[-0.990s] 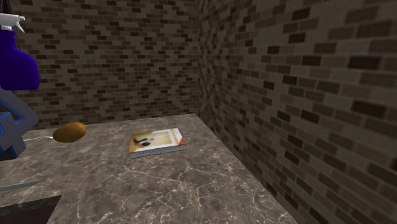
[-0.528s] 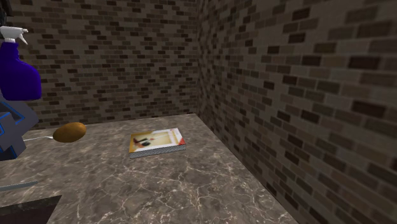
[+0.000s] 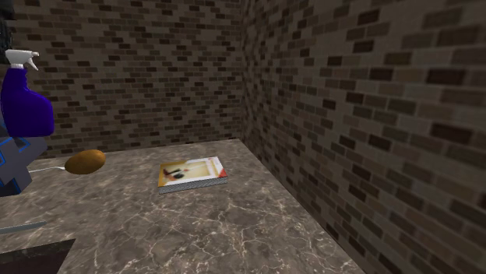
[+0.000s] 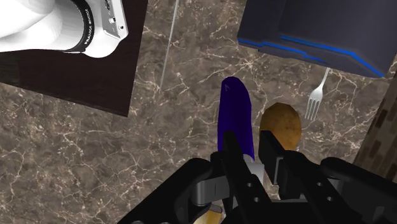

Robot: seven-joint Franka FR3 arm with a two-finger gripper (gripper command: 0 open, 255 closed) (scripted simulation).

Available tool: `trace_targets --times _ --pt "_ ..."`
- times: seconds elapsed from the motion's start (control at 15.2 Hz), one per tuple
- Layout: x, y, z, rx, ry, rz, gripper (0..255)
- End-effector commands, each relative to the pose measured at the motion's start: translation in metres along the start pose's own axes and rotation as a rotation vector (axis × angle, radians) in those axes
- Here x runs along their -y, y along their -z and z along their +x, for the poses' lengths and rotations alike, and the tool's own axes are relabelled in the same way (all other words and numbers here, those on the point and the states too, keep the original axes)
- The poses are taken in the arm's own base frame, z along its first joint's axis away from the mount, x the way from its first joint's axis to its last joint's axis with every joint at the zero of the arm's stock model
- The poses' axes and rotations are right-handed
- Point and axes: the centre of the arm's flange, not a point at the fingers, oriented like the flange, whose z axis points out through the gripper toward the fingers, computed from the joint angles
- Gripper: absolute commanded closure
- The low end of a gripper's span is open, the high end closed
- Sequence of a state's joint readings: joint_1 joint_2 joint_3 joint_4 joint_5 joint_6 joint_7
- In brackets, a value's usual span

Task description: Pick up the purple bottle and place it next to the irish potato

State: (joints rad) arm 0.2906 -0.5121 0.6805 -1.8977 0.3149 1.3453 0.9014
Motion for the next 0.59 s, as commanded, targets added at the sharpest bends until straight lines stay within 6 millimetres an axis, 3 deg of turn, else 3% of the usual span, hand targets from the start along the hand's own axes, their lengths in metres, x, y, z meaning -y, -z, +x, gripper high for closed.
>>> trace_targets --times 0.0,0.53 --pt "0.002 -0.010 0.002 0.000 0.000 0.000 255" --pt "0.007 -0.052 0.005 0.000 0.000 0.000 255"
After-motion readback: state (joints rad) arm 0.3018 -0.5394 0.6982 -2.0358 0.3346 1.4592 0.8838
